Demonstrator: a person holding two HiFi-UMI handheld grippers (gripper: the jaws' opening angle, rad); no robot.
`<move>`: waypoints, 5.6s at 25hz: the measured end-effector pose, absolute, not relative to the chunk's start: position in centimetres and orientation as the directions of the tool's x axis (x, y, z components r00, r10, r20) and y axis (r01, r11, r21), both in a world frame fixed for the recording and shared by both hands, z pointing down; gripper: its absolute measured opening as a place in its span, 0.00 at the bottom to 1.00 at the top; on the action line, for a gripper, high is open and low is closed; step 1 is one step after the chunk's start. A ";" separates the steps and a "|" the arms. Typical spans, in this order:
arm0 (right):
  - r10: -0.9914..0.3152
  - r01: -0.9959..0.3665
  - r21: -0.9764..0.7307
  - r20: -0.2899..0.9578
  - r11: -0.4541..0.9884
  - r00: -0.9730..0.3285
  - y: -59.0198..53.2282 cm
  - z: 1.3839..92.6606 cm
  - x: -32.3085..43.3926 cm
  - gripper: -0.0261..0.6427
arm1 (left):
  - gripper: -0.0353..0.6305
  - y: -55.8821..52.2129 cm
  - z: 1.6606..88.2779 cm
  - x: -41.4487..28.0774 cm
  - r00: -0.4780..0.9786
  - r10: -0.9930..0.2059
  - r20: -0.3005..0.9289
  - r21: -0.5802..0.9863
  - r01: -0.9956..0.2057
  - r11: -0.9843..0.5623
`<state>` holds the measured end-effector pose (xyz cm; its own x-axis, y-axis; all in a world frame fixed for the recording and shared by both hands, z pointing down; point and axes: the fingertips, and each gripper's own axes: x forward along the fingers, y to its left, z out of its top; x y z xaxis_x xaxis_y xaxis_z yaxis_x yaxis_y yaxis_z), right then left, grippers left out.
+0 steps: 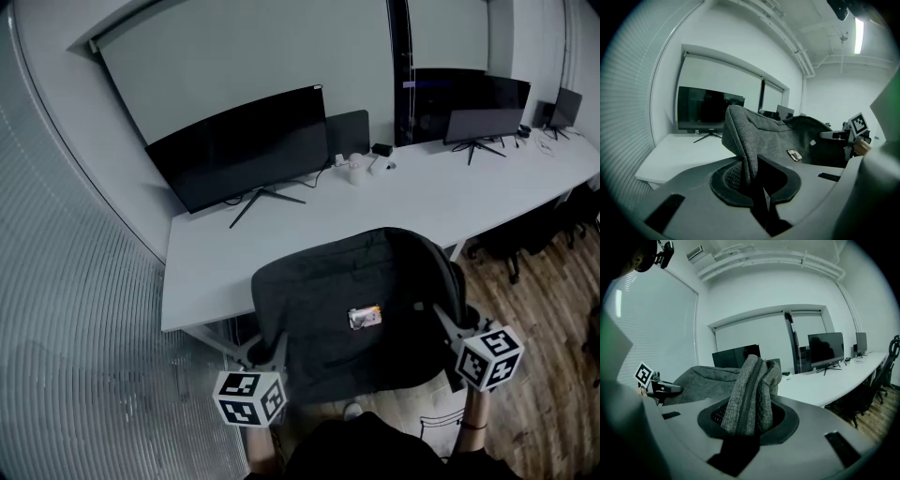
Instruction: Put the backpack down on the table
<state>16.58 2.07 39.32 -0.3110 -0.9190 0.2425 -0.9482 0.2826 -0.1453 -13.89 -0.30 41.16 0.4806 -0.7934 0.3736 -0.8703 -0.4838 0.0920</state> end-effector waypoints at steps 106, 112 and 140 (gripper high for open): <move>-0.706 -0.863 -0.190 0.507 0.469 -0.495 -46.2 50.6 12.5 0.20 | 0.12 -39.8 53.9 -17.4 0.238 -0.752 0.615 0.206 -0.969 -0.137; -0.697 -0.876 -0.183 0.543 0.447 -0.469 -46.6 51.8 12.7 0.20 | 0.14 -40.3 55.1 -17.8 0.237 -0.752 0.615 0.234 -0.966 -0.112; -0.690 -0.938 -0.114 0.649 0.326 -0.319 -47.2 56.8 15.5 0.34 | 0.39 -41.8 58.2 -19.0 0.110 -0.726 0.679 0.116 -0.992 -0.042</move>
<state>15.48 -47.23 56.76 -0.3188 -0.6903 0.6495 -0.9385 0.3258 -0.1144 -18.96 -41.82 58.19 0.1097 -0.7259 0.6789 -0.9924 -0.0419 0.1156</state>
